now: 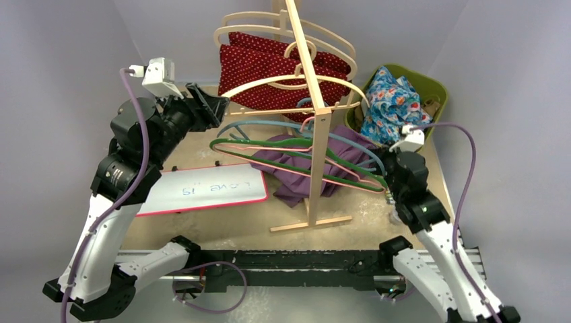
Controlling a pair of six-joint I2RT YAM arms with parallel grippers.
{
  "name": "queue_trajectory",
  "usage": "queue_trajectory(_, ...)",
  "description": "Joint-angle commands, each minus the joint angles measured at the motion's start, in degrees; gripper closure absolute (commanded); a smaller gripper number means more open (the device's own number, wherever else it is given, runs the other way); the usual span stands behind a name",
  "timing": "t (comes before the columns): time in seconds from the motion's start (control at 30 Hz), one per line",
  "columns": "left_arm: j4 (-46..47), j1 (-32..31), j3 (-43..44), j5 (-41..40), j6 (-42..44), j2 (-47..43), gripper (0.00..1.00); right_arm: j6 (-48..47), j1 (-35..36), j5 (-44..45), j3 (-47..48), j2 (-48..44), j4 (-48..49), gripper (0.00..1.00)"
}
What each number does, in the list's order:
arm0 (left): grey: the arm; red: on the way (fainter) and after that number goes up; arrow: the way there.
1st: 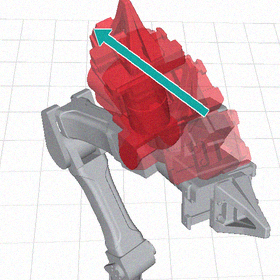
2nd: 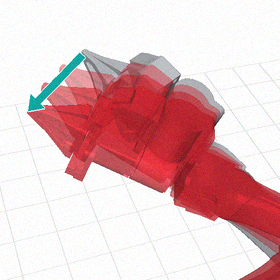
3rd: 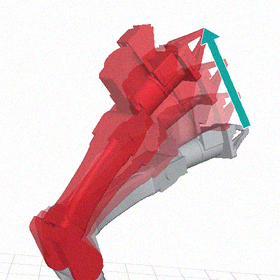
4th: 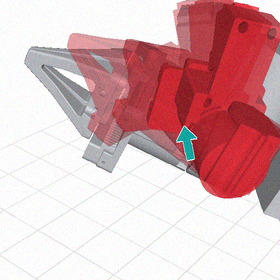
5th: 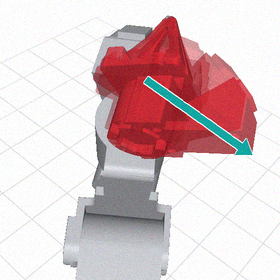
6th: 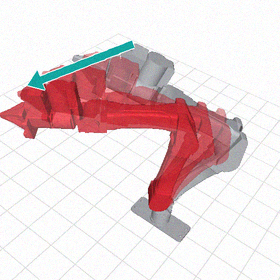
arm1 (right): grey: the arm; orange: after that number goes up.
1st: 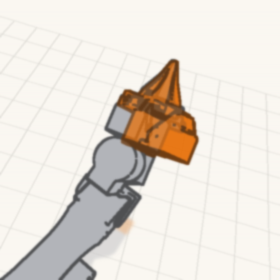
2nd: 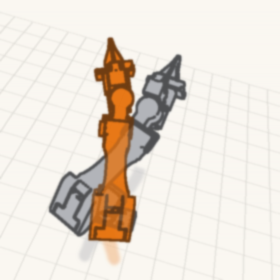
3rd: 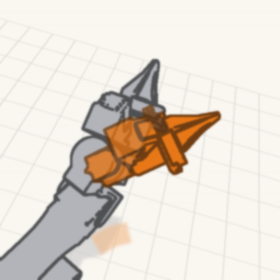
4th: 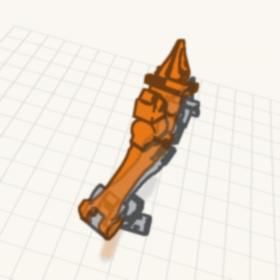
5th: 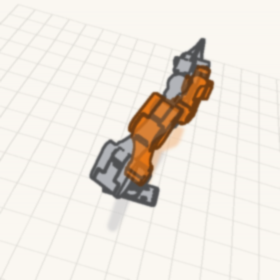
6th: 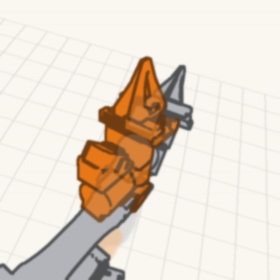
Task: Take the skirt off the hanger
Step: Pick up the skirt from the center of the board, then place the skirt in the bin.
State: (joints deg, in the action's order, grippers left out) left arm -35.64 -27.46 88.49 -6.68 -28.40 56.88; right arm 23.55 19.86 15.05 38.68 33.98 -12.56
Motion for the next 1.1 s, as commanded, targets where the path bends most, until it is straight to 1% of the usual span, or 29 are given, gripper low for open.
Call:
queue_trajectory(0.0, 0.70, 0.39, 0.80, -0.23, 0.30, -0.79, 0.42, -2.49, -0.17, 6.45, 10.38, 8.28, 1.48, 1.00)
queue_trajectory(0.2, -0.83, 0.40, 1.79, -0.35, 1.03, -1.69, 0.41, -7.91, -0.96, 10.75, 21.57, 10.63, 2.32, 1.00)
queue_trajectory(0.37, -1.28, 0.39, 1.32, -0.75, 1.16, -2.74, 0.41, -12.17, -2.94, 13.88, 28.98, 15.41, 1.26, 1.00)
queue_trajectory(0.43, -1.49, 0.39, 1.41, -0.79, 1.26, -3.14, 0.41, -13.25, -5.20, 12.93, 30.88, 16.76, 1.05, 1.00)
queue_trajectory(0.53, -2.07, 0.39, 1.61, -1.09, 1.49, -3.72, 0.41, -14.39, -10.19, 7.97, 34.46, 17.66, 0.45, 1.00)
queue_trajectory(0.6, -2.44, 0.39, 1.86, -1.31, 1.71, -4.05, 0.41, -15.24, -12.01, 6.48, 37.63, 18.40, 0.17, 1.00)
queue_trajectory(0.73, -2.70, 0.39, 1.99, -1.08, 1.95, -4.16, 0.40, -17.39, -12.21, 7.31, 47.41, 21.02, -1.04, 1.00)
queue_trajectory(0.87, -2.53, 0.39, 2.05, -0.49, 2.04, -4.05, 0.40, -19.75, -12.21, 6.73, 58.11, 24.52, 0.72, 1.00)
queue_trajectory(1.0, -2.22, 0.39, 2.21, -1.15, 2.08, -4.23, 0.40, -22.63, -12.21, 5.09, 72.79, 31.76, 1.37, 1.00)
queue_trajectory(1.07, -2.03, 0.39, 2.34, -1.80, 1.97, -4.63, 0.41, -25.44, -12.21, 6.99, 77.73, 35.62, 3.45, 1.00)
